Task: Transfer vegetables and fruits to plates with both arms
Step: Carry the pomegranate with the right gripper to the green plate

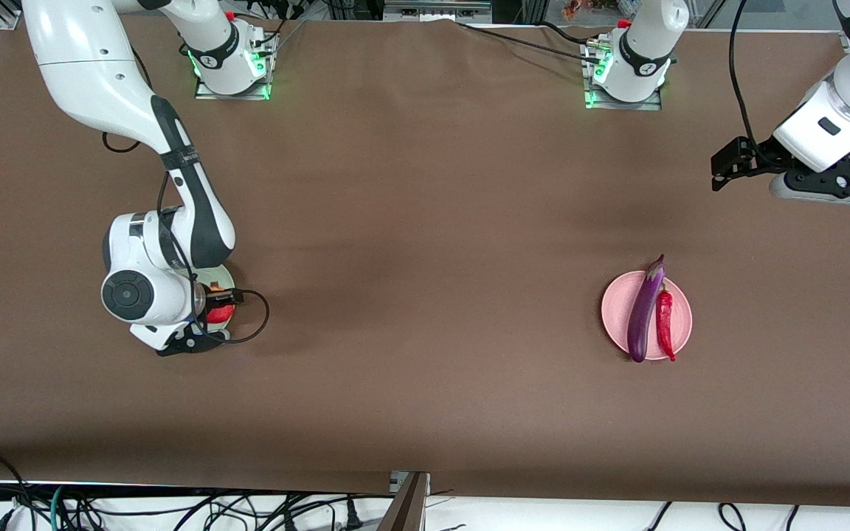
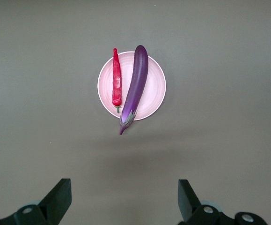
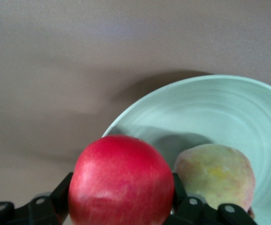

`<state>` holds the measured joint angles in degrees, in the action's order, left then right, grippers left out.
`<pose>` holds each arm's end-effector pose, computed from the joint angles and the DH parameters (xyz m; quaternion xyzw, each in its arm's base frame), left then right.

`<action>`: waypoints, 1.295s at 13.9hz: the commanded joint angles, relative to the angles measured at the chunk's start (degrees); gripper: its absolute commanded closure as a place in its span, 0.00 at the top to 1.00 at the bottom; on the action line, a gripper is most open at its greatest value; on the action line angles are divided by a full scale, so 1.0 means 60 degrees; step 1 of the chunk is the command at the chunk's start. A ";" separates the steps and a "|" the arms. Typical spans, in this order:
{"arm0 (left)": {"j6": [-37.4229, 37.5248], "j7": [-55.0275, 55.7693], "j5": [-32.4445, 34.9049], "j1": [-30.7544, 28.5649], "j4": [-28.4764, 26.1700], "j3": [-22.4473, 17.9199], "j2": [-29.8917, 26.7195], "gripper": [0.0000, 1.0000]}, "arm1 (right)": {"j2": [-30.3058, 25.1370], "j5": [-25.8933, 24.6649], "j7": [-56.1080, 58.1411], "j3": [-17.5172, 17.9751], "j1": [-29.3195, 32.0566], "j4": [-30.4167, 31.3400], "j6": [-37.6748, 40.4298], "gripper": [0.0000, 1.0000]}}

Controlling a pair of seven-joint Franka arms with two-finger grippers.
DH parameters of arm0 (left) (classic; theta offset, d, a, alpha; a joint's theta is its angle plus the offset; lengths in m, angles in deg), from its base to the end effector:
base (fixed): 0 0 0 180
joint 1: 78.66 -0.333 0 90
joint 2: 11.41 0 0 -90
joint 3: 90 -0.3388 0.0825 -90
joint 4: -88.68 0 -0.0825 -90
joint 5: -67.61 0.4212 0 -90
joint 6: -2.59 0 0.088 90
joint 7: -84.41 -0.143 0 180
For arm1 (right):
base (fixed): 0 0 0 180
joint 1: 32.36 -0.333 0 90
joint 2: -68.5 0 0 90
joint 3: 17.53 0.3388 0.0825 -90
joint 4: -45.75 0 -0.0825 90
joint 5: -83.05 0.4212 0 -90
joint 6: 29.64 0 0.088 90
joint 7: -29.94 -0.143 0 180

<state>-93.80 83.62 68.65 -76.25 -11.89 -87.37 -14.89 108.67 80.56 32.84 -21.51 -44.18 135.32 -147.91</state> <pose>0.5741 -0.0488 0.5620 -0.9986 0.0519 0.0058 0.0106 0.7095 0.0987 0.1764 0.9880 0.1110 -0.0974 0.0453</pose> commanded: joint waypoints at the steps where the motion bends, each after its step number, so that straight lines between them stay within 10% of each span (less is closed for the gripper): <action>1: 0.0055 -0.0146 -0.0071 0.0067 0.0179 -0.0028 0.0051 1.00 | -0.0074 0.0108 0.0160 0.0121 0.0167 0.0350 -0.0225 0.42; 8: 0.0055 -0.0146 -0.0071 0.0067 0.0179 -0.0028 0.0037 1.00 | -0.0074 0.0079 0.1112 0.0121 0.0548 0.0233 -0.0210 0.47; 10: 0.0055 -0.0131 -0.0071 0.0067 0.0179 -0.0028 0.0051 1.00 | -0.0074 0.0093 0.1112 0.0121 0.0606 0.0219 -0.0225 1.00; 18: 0.0055 -0.0145 -0.0071 0.0067 0.0179 0.0104 0.0051 1.00 | -0.1536 0.0123 0.1112 0.0092 0.0709 -0.1551 0.2684 1.00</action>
<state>-93.80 83.61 68.65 -76.10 -11.87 -86.79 -14.88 103.83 80.57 38.26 -21.52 -40.71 127.73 -138.11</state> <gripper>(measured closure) 0.000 0.000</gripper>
